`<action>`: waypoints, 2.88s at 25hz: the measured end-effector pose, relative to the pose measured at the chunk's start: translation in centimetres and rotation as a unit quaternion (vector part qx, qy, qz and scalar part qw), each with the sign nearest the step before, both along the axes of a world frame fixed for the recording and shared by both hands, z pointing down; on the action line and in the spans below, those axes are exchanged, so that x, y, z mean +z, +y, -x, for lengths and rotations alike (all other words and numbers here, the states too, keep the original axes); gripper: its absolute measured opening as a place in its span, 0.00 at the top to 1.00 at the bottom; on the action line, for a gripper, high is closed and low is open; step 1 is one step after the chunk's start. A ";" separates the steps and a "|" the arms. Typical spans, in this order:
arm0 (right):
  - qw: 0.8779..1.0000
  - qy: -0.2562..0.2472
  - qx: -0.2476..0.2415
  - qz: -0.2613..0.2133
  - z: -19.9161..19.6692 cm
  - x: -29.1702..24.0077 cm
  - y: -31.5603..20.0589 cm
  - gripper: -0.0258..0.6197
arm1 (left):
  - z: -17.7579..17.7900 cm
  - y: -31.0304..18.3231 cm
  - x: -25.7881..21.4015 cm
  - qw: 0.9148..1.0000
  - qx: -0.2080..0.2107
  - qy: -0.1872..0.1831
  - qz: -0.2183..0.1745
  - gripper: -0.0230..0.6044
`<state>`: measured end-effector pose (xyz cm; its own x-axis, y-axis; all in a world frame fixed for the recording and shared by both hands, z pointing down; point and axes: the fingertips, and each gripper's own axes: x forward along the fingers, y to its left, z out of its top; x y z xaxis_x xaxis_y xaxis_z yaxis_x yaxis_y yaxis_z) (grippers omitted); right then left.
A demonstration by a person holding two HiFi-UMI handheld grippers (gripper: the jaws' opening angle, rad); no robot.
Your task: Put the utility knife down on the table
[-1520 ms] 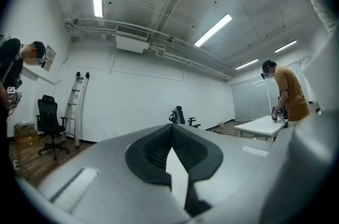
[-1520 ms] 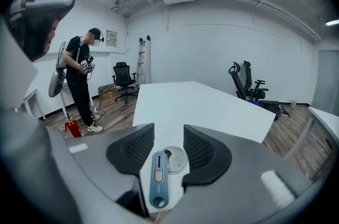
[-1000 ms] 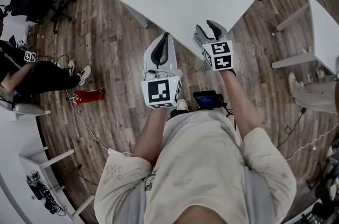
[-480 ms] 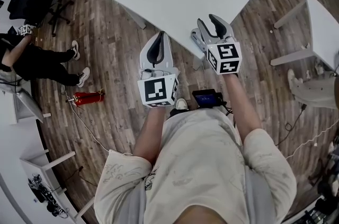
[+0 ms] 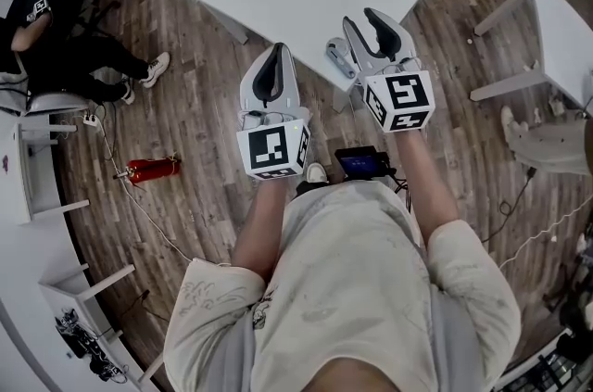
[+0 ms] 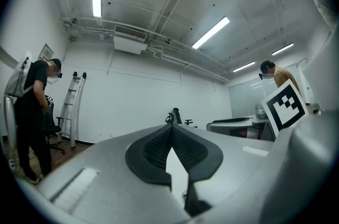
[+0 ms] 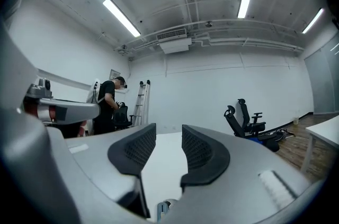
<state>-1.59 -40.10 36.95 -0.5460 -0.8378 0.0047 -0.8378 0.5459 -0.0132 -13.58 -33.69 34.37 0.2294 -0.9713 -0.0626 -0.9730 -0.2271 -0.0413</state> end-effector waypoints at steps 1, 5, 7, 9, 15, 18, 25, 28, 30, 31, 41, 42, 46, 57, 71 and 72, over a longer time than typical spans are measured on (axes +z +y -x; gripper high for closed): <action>1.000 -0.002 0.000 -0.004 -0.2 -0.4 0.3 0.72 | -0.2 0.1 0.0 1.000 0.001 0.000 0.000 0.93; 1.000 -0.008 0.002 -0.020 0.0 -1.4 0.5 0.73 | 0.1 -0.5 0.3 1.000 0.004 0.001 -0.001 0.93; 1.000 -0.011 0.003 -0.025 -0.3 -1.8 1.0 0.73 | -0.1 -0.3 0.3 1.000 0.006 0.001 -0.002 0.93; 0.999 -0.015 0.004 -0.029 -0.8 -2.3 1.7 0.74 | -0.5 0.1 0.3 1.000 0.008 0.001 -0.003 0.93; 0.999 -0.023 0.004 -0.045 -1.2 -3.6 2.7 0.74 | -0.6 -0.1 0.4 1.000 0.012 0.002 -0.003 0.93; 0.998 -0.032 0.004 -0.053 -2.4 -4.3 4.2 0.74 | -1.6 0.6 0.5 1.000 0.014 0.003 -0.005 0.93; 0.996 -0.038 0.019 -0.083 -3.2 -5.9 6.3 0.74 | -1.9 0.7 0.3 1.000 0.020 0.004 -0.007 0.93; 0.994 -0.074 0.025 -0.080 -3.3 -6.1 6.4 0.74 | -1.5 0.3 0.4 1.000 0.020 0.004 -0.008 0.93; 0.993 -0.084 0.033 -0.081 -4.0 -6.1 6.8 0.74 | -1.8 0.4 0.5 1.000 0.021 0.004 -0.006 0.93; 0.992 -0.085 0.034 -0.082 -4.7 -6.1 7.5 0.74 | -2.4 0.9 0.5 1.000 0.021 0.004 -0.006 0.93; 0.994 -0.073 0.038 -0.079 -8.7 -5.0 9.1 0.74 | -5.9 2.3 0.7 1.000 0.016 0.006 -0.011 0.93; 0.994 -0.073 0.038 -0.078 -8.5 -4.9 8.9 0.75 | -5.7 2.1 0.9 1.000 0.016 0.006 -0.011 0.93; 0.993 -0.081 0.043 -0.078 -7.1 -5.2 8.5 0.80 | -4.3 1.6 0.7 1.000 0.017 0.007 -0.009 0.93; 0.994 -0.067 0.038 -0.082 -7.3 -4.8 8.9 0.86 | -4.8 2.0 1.0 1.000 0.015 0.009 -0.011 0.93; 0.994 -0.061 0.037 -0.082 -7.3 -3.8 8.3 0.89 | -5.3 1.4 1.7 1.000 0.017 0.008 -0.012 0.93; 0.994 -0.061 0.037 -0.082 -7.3 -3.7 8.4 0.89 | -5.3 1.4 1.7 1.000 0.018 0.008 -0.012 0.93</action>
